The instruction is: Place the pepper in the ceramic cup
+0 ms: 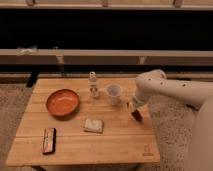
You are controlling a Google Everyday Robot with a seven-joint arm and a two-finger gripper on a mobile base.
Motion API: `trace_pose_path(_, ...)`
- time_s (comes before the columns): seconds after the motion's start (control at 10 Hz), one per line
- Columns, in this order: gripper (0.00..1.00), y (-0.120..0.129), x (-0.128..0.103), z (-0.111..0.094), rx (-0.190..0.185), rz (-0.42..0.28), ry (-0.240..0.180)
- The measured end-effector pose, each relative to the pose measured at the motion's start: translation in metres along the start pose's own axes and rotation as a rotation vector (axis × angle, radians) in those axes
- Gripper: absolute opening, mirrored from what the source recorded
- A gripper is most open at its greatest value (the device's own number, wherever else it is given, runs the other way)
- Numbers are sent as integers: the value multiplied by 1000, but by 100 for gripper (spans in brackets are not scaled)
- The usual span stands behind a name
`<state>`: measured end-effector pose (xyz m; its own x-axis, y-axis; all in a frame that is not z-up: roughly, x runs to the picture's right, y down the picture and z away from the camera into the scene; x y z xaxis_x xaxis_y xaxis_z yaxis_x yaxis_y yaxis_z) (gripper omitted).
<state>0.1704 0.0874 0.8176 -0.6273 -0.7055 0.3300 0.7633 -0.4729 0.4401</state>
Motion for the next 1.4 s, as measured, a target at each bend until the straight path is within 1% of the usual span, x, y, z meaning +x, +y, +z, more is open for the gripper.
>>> trace_pose_path(0.1,14,9,8,-8,5,-12,21)
trace_pose_path(0.3,14,25,27,-39,15,-47,74)
trace_pose_path(0.4,14,31,38,-50,25,-66,107)
trace_pose_path(0.5,14,33,46,-56,33,-79,134)
trace_pose_path(0.7,14,28,72,-67,60,-121,207)
trace_pose_path(0.9,14,18,95,-70,77,-158,266)
trace_pose_path(1.0,14,12,111,-73,87,-187,309)
trace_pose_path(1.2,14,7,129,-80,95,-220,354)
trace_pose_path(1.4,14,-3,155,-86,103,-263,397)
